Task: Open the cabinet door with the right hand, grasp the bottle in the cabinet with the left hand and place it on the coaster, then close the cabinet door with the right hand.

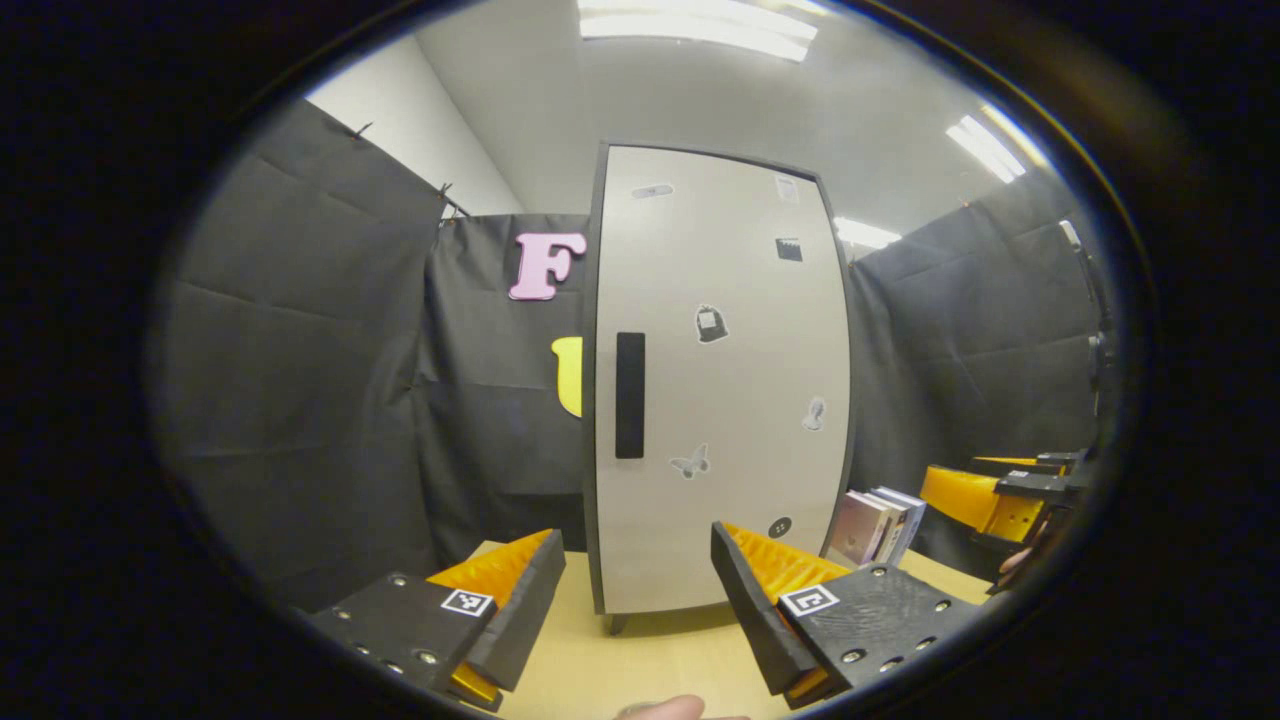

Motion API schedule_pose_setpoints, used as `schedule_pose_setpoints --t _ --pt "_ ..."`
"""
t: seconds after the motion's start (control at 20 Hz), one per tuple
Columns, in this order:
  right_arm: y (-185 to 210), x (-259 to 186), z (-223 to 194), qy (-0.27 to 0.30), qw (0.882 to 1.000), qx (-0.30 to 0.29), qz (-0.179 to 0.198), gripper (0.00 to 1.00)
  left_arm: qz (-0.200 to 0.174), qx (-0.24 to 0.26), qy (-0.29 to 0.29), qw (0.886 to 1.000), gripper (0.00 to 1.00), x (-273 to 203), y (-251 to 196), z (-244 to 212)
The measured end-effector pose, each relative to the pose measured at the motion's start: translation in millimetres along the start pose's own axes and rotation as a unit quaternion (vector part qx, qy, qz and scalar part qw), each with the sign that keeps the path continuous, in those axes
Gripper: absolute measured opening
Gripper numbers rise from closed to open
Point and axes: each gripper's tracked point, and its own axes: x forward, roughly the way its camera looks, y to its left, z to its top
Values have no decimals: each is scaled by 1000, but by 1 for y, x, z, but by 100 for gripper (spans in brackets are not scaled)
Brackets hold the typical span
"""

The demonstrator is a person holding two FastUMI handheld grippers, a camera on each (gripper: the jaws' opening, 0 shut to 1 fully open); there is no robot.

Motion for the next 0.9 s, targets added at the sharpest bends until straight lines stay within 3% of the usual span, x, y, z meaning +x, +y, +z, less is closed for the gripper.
schedule_pose_setpoints --t 0.05,0.9 --pt "0 0 -1 3 1000 1 -2 94 3 3 1 1000 88 0 2 0" --pt "-4 -3 2 7 1000 3 -1 94 9 17 -2 1000 86 -6 -1 3"
